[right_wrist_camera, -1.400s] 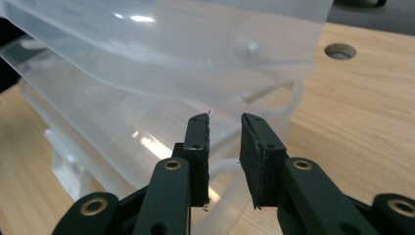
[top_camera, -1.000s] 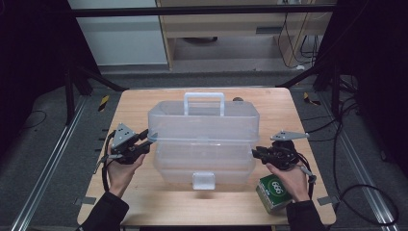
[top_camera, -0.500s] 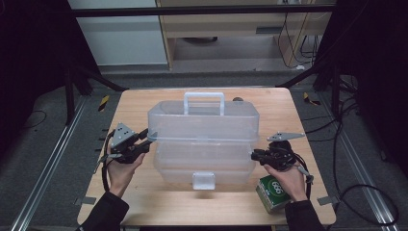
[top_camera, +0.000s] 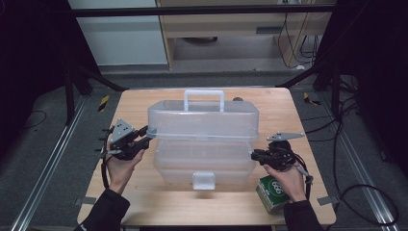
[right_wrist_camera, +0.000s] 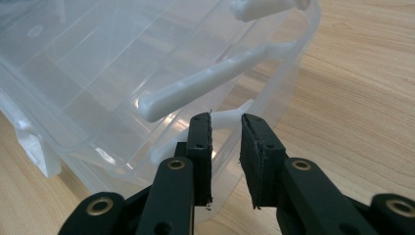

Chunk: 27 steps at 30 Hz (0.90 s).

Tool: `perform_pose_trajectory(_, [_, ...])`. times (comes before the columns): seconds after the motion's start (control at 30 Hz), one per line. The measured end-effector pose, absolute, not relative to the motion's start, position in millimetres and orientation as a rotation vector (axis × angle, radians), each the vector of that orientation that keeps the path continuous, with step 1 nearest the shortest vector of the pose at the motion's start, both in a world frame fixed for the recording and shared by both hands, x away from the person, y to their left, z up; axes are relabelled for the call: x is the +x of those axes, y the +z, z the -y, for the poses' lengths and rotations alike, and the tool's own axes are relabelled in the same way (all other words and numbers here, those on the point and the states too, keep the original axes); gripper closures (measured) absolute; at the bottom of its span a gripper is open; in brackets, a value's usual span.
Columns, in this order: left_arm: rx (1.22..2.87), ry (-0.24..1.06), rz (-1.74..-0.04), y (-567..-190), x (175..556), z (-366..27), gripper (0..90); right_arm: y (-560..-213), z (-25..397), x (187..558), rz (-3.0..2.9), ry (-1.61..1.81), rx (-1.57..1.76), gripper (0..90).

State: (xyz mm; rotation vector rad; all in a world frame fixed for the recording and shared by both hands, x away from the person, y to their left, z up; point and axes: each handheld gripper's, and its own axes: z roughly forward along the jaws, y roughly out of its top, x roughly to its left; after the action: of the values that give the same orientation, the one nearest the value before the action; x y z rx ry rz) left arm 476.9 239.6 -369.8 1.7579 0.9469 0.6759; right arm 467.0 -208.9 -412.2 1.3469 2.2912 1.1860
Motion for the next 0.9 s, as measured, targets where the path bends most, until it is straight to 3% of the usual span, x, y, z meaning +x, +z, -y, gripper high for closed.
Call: perform_pose_trajectory(0.9, [1.719, 0.785, -0.991, -341.2, 504.6, -227.8, 76.4, -412.1, 208.8, 466.4, -2.285, 1.183, 1.357, 75.0])
